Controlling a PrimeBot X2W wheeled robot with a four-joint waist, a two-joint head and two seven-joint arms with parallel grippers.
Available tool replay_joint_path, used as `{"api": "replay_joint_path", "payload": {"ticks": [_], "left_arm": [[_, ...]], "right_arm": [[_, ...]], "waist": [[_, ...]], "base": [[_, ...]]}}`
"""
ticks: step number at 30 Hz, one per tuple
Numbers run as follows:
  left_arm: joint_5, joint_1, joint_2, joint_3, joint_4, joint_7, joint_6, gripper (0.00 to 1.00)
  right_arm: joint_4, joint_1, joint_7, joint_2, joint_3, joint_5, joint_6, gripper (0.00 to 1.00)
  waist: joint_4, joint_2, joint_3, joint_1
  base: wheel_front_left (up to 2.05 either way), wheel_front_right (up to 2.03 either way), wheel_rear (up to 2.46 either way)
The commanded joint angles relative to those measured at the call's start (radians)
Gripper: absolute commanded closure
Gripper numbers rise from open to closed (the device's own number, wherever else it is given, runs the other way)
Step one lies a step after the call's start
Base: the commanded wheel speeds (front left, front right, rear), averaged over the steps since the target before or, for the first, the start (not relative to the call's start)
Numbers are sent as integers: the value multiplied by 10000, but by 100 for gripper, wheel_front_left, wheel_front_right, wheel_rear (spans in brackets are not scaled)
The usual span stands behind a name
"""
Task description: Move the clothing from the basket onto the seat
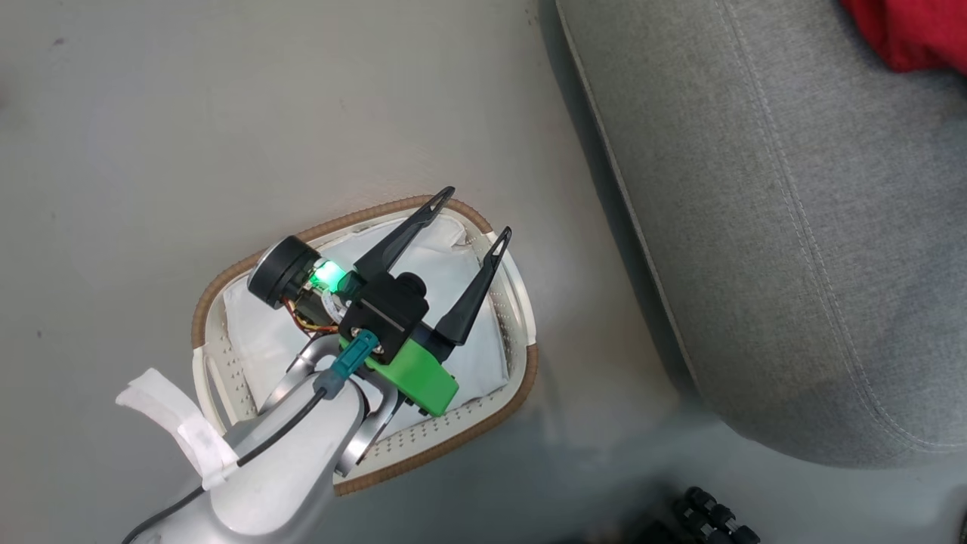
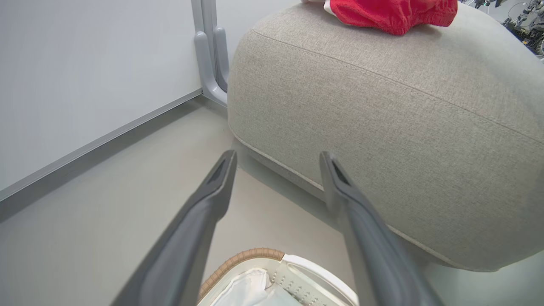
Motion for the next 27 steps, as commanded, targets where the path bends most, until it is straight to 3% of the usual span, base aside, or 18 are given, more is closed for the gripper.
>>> {"api": "replay_joint_path", "payload": {"ticks": [1,2,3,4,11,19,27], "left_arm": [[-49,100,106,10,-39,16,39,0],[-78,135,106,12,-43,21,46,0],[-114,181,107,5,-44,17,51,0],[-145,209,109,7,-34,7,53,0],[-440,368,-40,188,138,-189,96,0],[-950,729,-347,886,458,-436,268,0],[-1058,1682,-932,2767,40,-442,328,0]], "right_arm": [[-243,318,-44,159,-31,-77,-14,75],[-410,406,-45,251,-29,-72,-14,53],[-636,538,-48,339,-1,-73,-14,13],[-788,660,-47,417,38,-77,-16,0],[-1387,1539,-49,737,613,135,-14,0],[-1590,1807,-50,637,1667,522,-14,0],[-1756,1945,-50,745,2650,1177,-14,0]], "waist": [[-241,-1,-126,-1],[-294,-1,-168,-1],[-359,-1,-226,-1],[-409,-1,-284,-1],[-620,-1,-919,-1],[-469,-1,-2100,-1],[346,-1,-3443,-1]], "base": [[0,0,0],[0,0,0],[0,0,0],[0,0,0],[0,0,0],[0,0,0],[0,0,0]]}}
